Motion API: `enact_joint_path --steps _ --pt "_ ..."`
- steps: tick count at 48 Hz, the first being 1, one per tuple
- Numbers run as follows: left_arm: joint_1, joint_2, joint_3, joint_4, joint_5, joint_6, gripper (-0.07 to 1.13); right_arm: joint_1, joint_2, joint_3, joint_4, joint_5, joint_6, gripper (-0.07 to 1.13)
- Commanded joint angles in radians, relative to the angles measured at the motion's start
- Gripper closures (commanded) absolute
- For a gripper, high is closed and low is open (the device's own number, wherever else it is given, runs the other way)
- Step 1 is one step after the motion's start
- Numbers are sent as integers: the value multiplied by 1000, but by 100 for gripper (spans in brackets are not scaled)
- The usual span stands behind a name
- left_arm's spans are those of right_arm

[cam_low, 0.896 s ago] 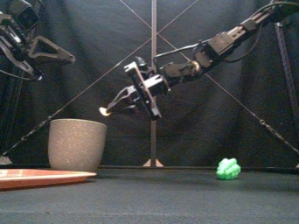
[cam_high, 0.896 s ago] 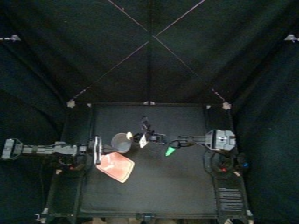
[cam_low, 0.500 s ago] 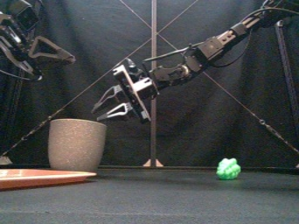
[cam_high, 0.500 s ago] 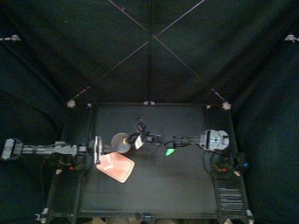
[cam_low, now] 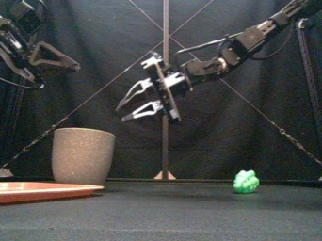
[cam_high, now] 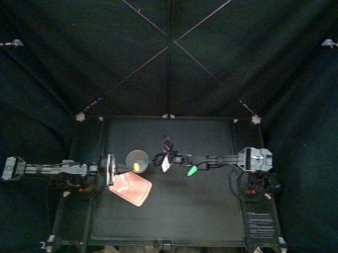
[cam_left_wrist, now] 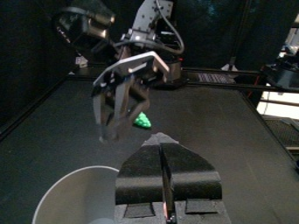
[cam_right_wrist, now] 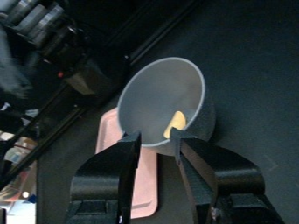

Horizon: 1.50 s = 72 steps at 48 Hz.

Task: Pick the chip then place it in the grey bowl
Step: Drop chip in the grey bowl and return to neutral

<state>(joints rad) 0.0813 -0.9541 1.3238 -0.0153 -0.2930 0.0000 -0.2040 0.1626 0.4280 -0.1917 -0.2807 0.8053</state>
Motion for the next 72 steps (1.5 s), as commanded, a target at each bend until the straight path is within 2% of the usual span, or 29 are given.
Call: enact_joint_path --steps 1,8,16,27,32,46,72 --pt "6 2 -2 -3 -5 -3 107 -14 -149 103 -21 -55 -3 32" --pt "8 2 8 -35 -5 -3 107 -35 -310 291 -92 -138 -5 32" --pt "9 2 12 -80 -2 2 107 -66 -483 474 -232 -166 -3 32" --pt "12 0 3 -87 -2 2 107 -78 -695 594 -446 -167 -6 32" --pt "14 0 0 -89 -2 2 107 -80 -787 618 -500 -167 -5 32" --pt "14 0 6 -89 -2 2 107 -80 -902 660 -503 -172 -3 32" --pt "15 2 5 -89 -2 2 107 -71 -905 698 -483 -192 0 32"
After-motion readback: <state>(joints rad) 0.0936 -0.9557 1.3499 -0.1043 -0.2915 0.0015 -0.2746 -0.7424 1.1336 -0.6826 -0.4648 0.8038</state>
